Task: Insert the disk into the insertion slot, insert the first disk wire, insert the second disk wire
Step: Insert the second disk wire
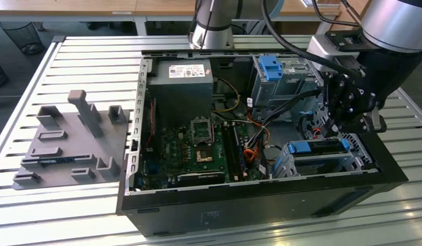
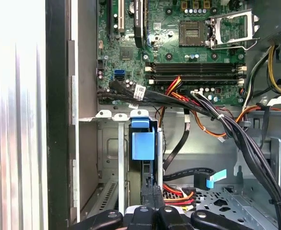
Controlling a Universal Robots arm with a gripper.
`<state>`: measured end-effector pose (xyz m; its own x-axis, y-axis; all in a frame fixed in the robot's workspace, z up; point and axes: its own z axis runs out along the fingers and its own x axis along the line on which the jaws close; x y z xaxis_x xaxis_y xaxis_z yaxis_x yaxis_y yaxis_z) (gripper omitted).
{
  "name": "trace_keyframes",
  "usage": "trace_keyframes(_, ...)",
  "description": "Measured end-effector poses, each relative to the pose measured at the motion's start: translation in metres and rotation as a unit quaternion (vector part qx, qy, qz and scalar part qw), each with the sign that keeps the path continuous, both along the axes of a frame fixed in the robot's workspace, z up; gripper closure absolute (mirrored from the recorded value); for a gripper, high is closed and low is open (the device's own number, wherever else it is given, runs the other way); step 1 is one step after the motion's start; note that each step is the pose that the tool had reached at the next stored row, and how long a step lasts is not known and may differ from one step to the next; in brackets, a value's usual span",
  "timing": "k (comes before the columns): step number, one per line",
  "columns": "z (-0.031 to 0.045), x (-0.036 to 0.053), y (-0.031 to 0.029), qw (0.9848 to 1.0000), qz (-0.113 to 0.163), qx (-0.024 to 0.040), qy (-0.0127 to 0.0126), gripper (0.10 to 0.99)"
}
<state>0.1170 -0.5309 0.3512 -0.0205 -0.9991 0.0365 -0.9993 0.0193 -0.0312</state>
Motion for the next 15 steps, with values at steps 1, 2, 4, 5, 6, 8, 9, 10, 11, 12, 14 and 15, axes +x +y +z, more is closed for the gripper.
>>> trace_keyframes(1,0.0001,-0.0017,0.0000,1.0000,0.000,-0.0001,-0.0002,0.980)
trace_keyframes(2,0.0002,-0.0036,0.0000,1.0000,0.000,-0.0001,-0.0004,0.980)
trace_keyframes(4,0.0001,-0.0100,0.0003,1.0000,0.000,-0.0001,-0.0012,0.980)
trace_keyframes(5,0.0002,-0.0113,0.0005,1.0000,0.000,-0.0002,-0.0014,0.980)
trace_keyframes(6,0.0002,-0.0128,0.0008,1.0000,0.000,-0.0001,-0.0016,0.980)
trace_keyframes(8,0.0001,-0.0151,0.0016,1.0000,0.000,-0.0001,-0.0018,0.980)
trace_keyframes(9,0.0001,-0.0159,0.0025,1.0000,0.000,-0.0001,-0.0018,0.980)
trace_keyframes(10,0.0002,-0.0164,0.0037,1.0000,0.000,-0.0001,-0.0018,0.980)
trace_keyframes(11,0.0001,-0.0167,0.0049,1.0000,0.000,-0.0001,-0.0018,0.980)
trace_keyframes(12,0.0001,-0.0170,0.0063,1.0000,0.000,-0.0001,-0.0018,0.980)
trace_keyframes(14,0.0002,-0.0173,0.0092,1.0000,0.000,-0.0001,-0.0018,0.980)
trace_keyframes(15,0.0002,-0.0175,0.0106,1.0000,0.000,-0.0002,-0.0018,0.980)
